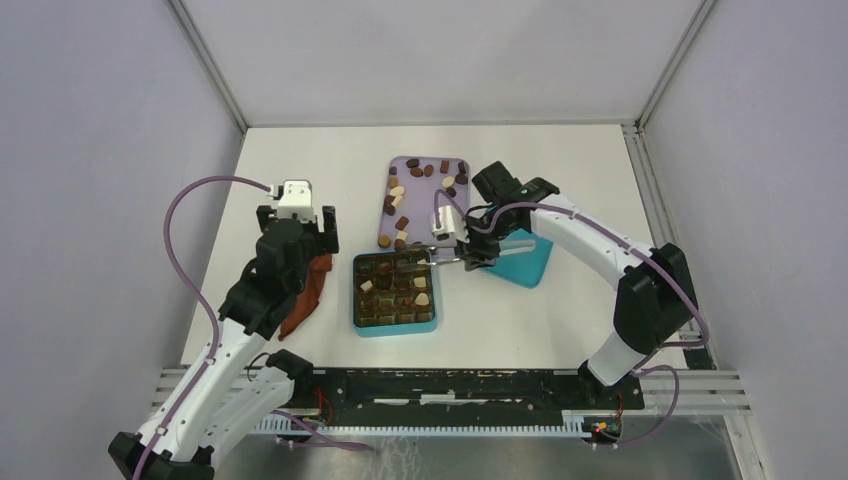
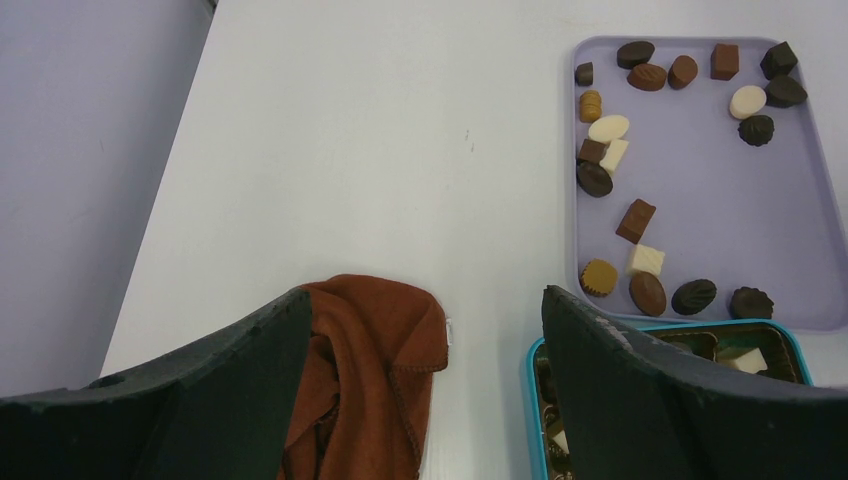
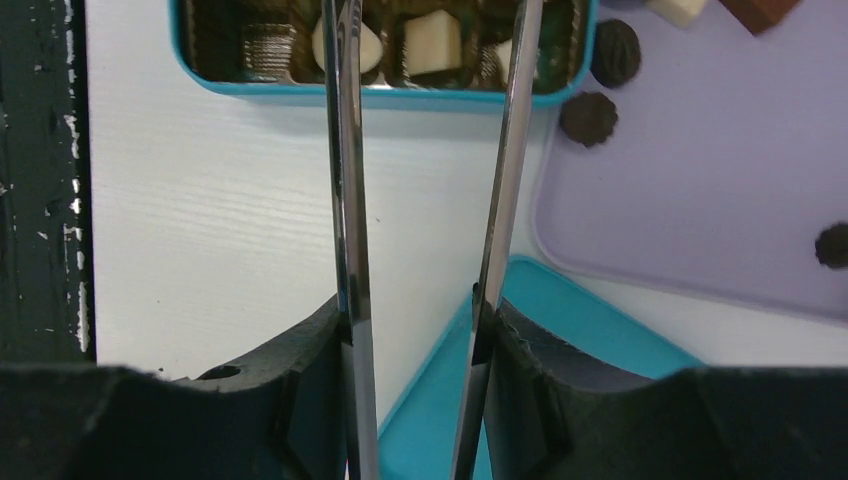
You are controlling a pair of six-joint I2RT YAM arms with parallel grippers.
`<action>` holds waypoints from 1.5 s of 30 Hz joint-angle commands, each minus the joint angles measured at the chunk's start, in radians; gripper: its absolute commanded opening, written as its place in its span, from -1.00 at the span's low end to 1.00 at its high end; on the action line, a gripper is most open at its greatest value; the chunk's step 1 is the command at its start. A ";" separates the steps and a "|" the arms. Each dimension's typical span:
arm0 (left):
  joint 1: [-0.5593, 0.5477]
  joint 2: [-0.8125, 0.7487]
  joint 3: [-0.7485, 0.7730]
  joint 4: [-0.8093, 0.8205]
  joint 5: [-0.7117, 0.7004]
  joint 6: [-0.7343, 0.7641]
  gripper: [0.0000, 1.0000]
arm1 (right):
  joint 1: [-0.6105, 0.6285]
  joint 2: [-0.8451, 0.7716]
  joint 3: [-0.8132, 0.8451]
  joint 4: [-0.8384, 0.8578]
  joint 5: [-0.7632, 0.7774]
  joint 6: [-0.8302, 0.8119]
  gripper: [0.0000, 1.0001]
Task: Pack the chocolate
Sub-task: Place the fake chocolate in the packing box, then pick up the fake chocolate from the plate.
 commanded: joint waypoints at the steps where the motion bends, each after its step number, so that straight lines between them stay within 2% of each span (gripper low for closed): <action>1: 0.006 -0.005 0.000 0.039 0.005 0.018 0.81 | -0.106 -0.033 0.037 0.006 -0.083 0.028 -0.03; 10: 0.007 0.011 -0.003 0.041 0.006 0.018 0.81 | -0.321 -0.068 0.010 0.153 0.004 0.183 -0.04; 14: 0.007 0.017 -0.007 0.044 0.009 0.019 0.81 | -0.356 -0.031 0.053 0.165 0.094 0.204 -0.04; 25: 0.007 0.047 -0.019 0.058 0.012 0.029 0.81 | -0.361 0.179 0.217 0.116 0.262 0.221 -0.08; 45: 0.007 0.075 -0.010 0.059 0.061 0.029 0.81 | -0.357 0.393 0.407 0.042 0.238 0.320 -0.10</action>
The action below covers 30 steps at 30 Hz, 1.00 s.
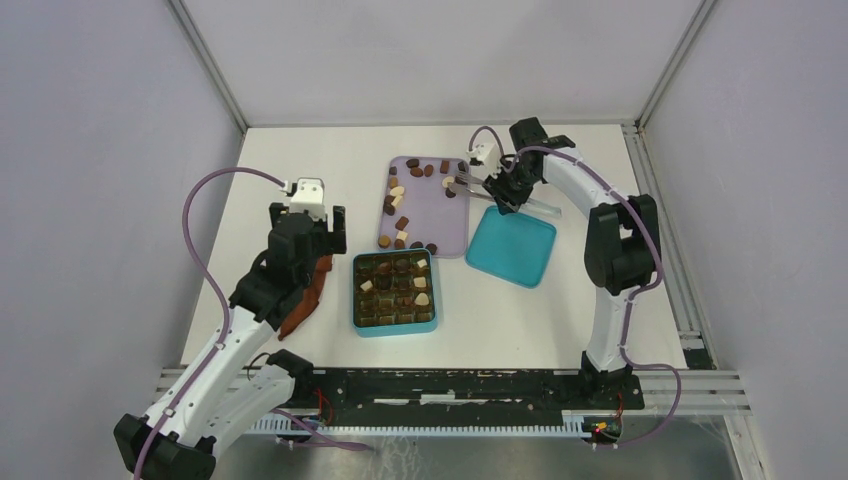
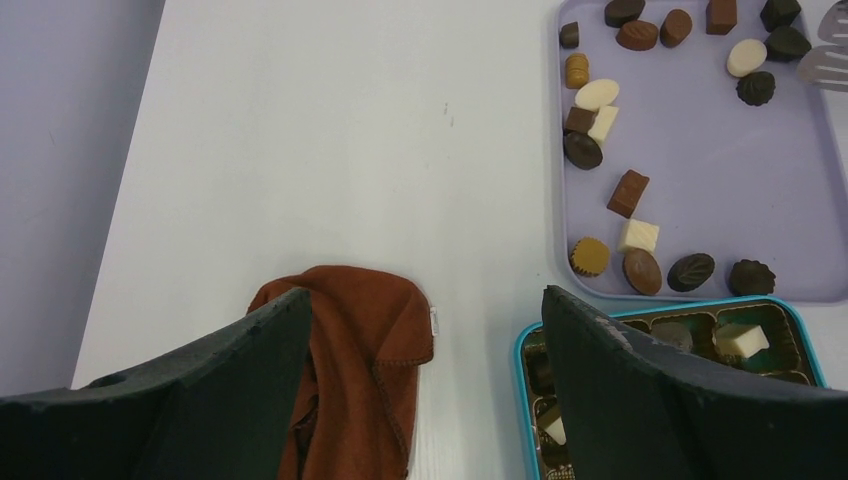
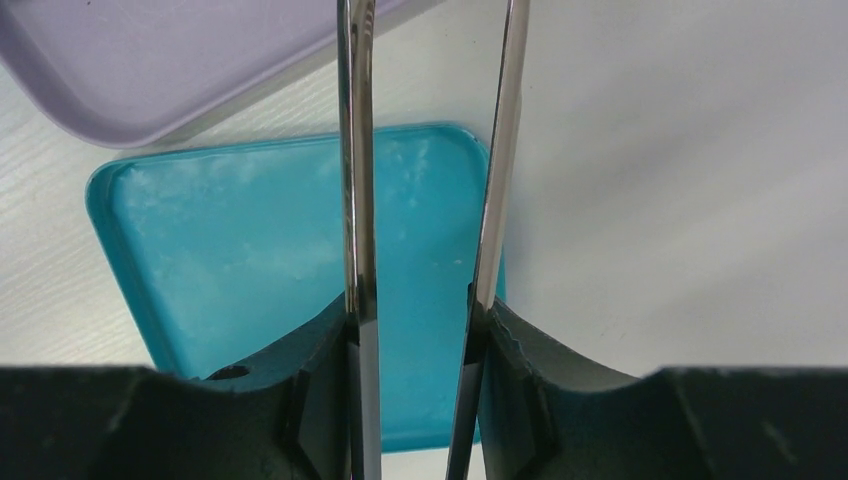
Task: Pack the chocolate
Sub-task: Pick up the fake chocolate from the plate.
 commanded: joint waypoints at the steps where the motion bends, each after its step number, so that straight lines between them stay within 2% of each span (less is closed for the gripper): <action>1: 0.006 0.000 0.002 0.038 0.023 0.029 0.81 | 0.008 0.036 0.080 -0.014 -0.001 0.043 -0.10; 8: 0.006 0.004 0.006 0.036 0.025 0.029 0.81 | 0.021 0.089 0.139 -0.039 0.018 0.052 -0.10; 30: 0.006 0.005 0.009 0.035 0.037 0.030 0.80 | 0.034 0.162 0.173 -0.050 0.043 0.075 -0.11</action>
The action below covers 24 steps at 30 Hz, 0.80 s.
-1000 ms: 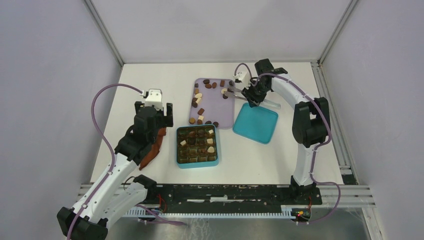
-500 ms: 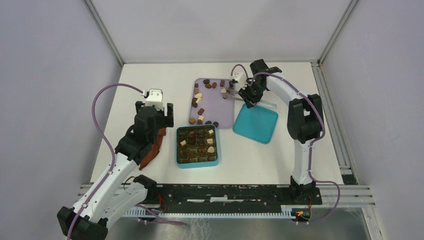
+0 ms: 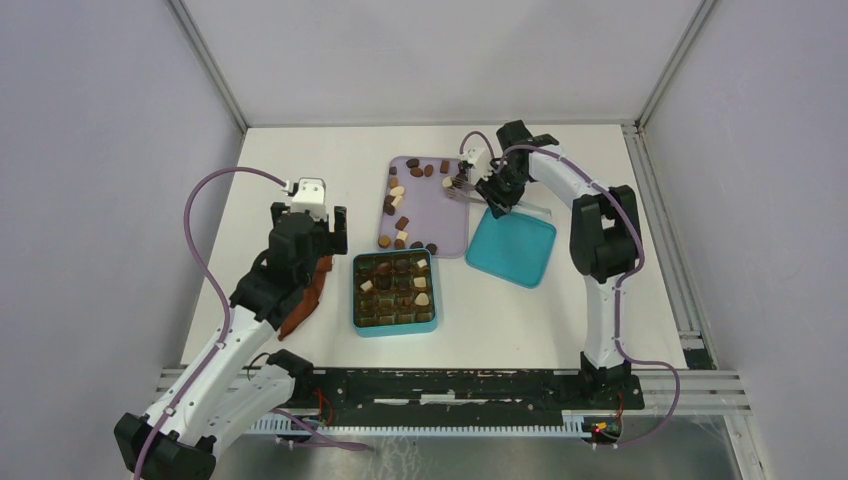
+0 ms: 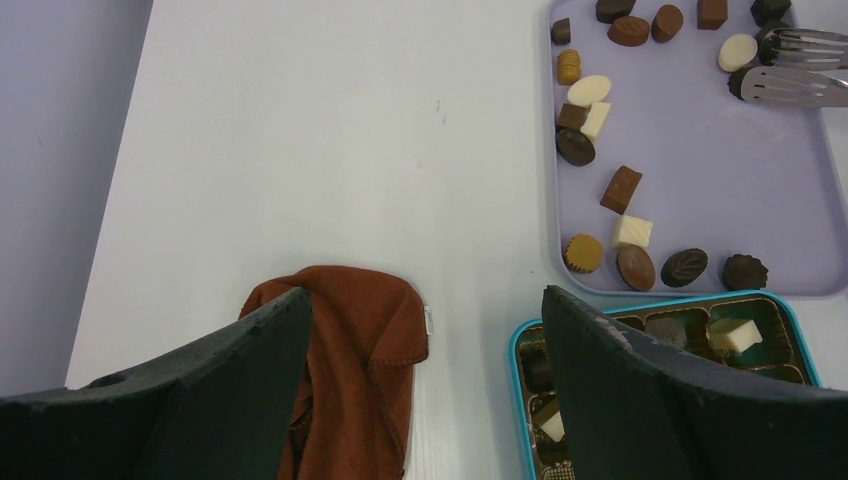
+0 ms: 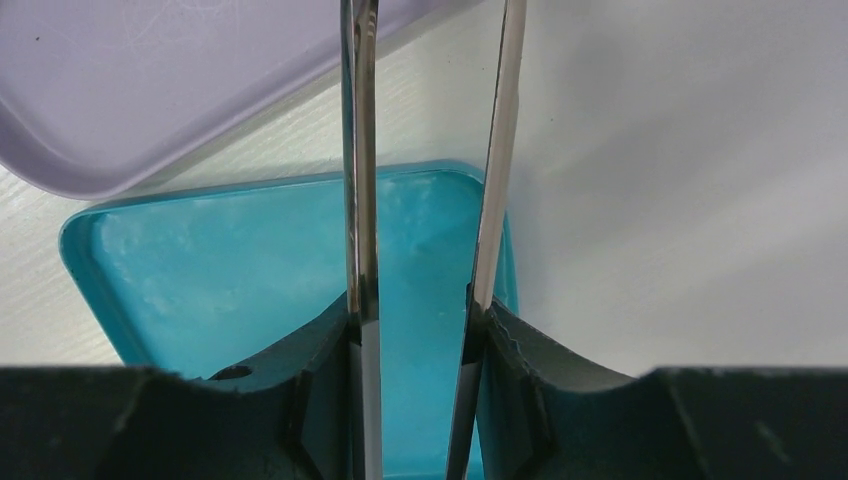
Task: Pack the chocolate
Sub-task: Pick up the fake chocolate from the plate.
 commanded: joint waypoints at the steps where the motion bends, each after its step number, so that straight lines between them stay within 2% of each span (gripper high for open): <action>1: 0.006 0.002 0.009 0.035 0.017 0.031 0.80 | 0.006 0.017 0.055 0.002 0.013 0.021 -0.11; 12: 0.007 -0.004 0.009 0.034 0.017 0.031 0.80 | 0.021 0.060 0.109 -0.019 0.021 0.025 -0.07; 17: 0.006 -0.005 0.009 0.034 0.017 0.032 0.80 | 0.026 0.064 0.119 -0.026 0.022 0.024 -0.13; 24: 0.007 0.000 0.010 0.034 0.021 0.032 0.80 | 0.026 0.037 0.095 -0.028 0.014 0.018 -0.56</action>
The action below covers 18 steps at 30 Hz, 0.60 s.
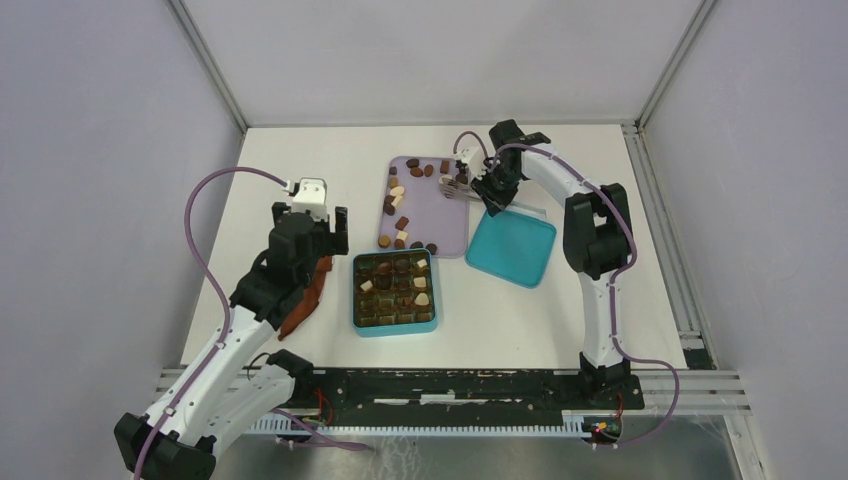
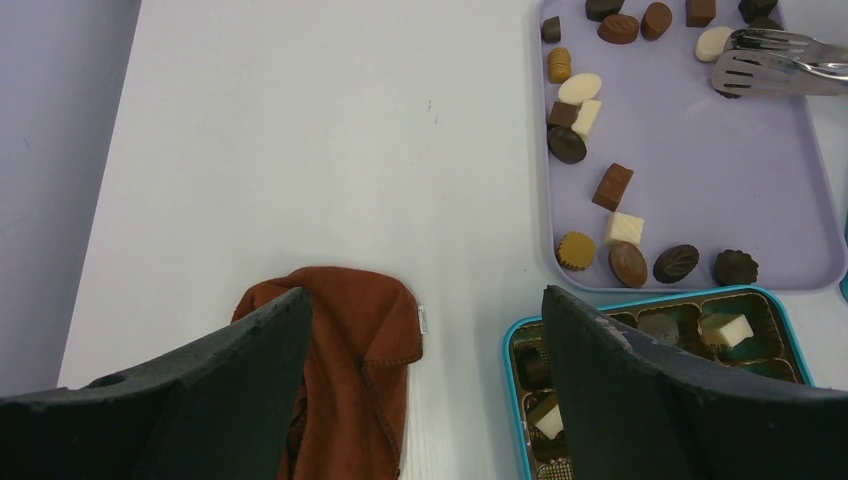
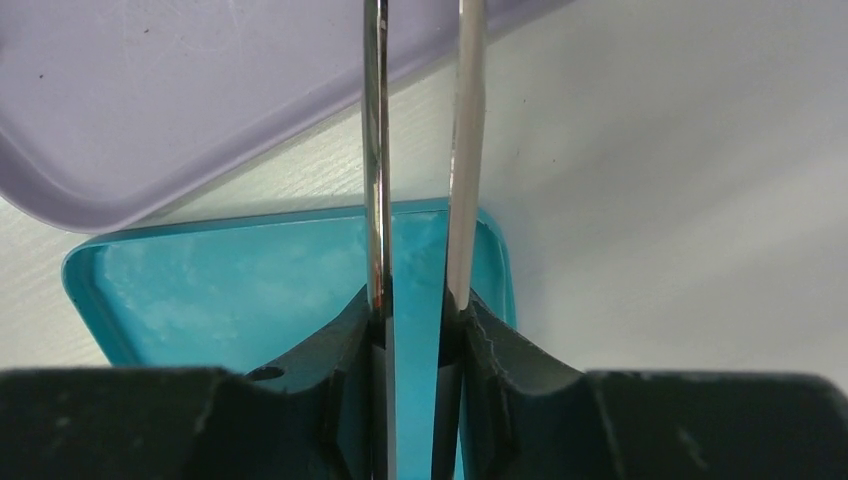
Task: Pack the chocolate
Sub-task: Pick up the fake chocolate from the plate.
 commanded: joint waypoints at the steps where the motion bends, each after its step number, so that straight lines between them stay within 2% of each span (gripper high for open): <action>1: 0.007 0.001 0.010 0.035 0.005 0.032 0.80 | 0.004 -0.032 0.012 -0.002 -0.001 0.005 -0.62; 6: 0.007 0.002 0.011 0.034 0.008 0.032 0.80 | 0.003 -0.075 -0.020 0.008 -0.027 0.005 -0.78; 18: 0.008 0.003 0.011 0.034 0.010 0.032 0.80 | 0.001 -0.157 -0.095 0.029 -0.125 -0.001 -0.83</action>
